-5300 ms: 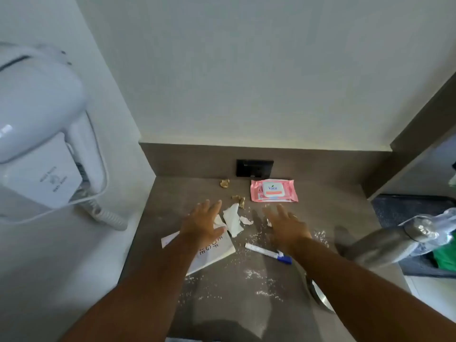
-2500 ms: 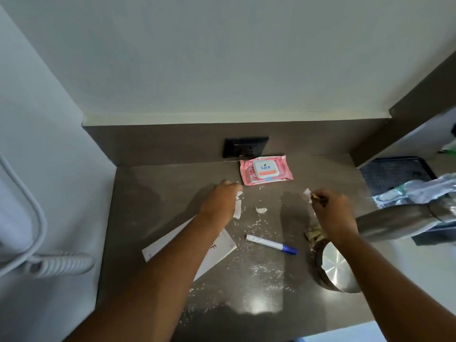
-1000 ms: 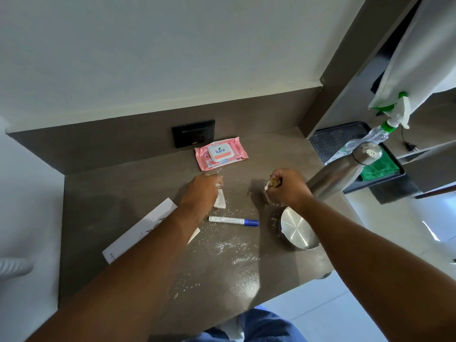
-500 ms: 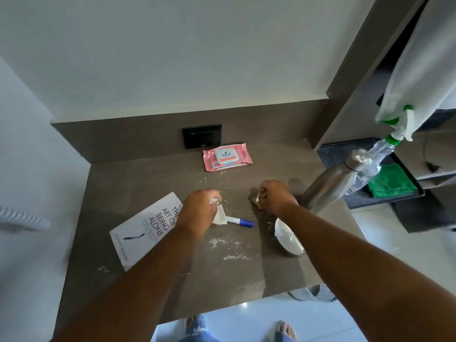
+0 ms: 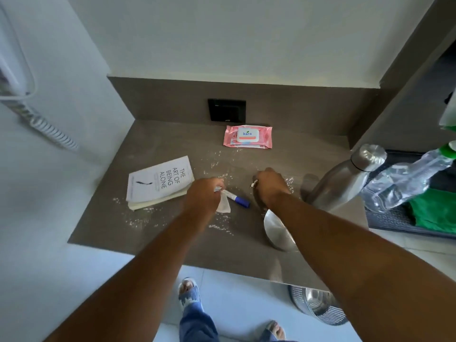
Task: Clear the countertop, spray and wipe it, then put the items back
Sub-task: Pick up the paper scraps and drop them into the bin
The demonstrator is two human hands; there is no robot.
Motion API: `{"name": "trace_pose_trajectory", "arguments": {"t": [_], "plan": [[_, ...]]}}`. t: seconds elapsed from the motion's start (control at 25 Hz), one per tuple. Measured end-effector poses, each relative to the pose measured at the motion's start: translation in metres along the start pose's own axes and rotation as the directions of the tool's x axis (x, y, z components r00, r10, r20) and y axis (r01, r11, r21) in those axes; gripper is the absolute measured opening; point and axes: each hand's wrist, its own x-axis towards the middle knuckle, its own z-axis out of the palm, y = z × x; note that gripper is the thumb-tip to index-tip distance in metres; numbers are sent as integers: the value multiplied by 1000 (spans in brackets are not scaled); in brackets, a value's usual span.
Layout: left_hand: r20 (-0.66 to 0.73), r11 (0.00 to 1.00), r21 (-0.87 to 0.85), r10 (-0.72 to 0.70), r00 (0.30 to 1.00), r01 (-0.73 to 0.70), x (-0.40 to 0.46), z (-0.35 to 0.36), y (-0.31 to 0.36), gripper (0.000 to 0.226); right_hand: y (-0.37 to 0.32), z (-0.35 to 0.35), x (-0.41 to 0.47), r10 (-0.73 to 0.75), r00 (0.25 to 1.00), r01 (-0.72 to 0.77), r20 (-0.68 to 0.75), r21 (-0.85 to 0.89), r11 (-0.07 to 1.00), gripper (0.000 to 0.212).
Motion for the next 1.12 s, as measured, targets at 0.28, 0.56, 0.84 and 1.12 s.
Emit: {"name": "trace_pose_trajectory", "arguments": {"t": [0.28, 0.56, 0.84, 1.12], "plan": [[-163, 997, -69, -56, 985, 46, -33, -54, -6, 18, 16, -65, -45, 137, 961, 7, -241, 517, 856, 10], [-47, 902, -408, -175, 983, 141, -119, 1, 4, 12, 40, -5, -211, 306, 917, -38, -255, 710, 704, 13], [311, 867, -447, -82, 947, 221, -215, 137, 65, 9, 131, 85, -328, 528, 848, -415, 40, 670, 616, 9], [548, 882, -309, -140, 825, 356, -232, 335, 136, 8, 281, 174, -324, 538, 814, -543, 219, 616, 571, 18]]}}
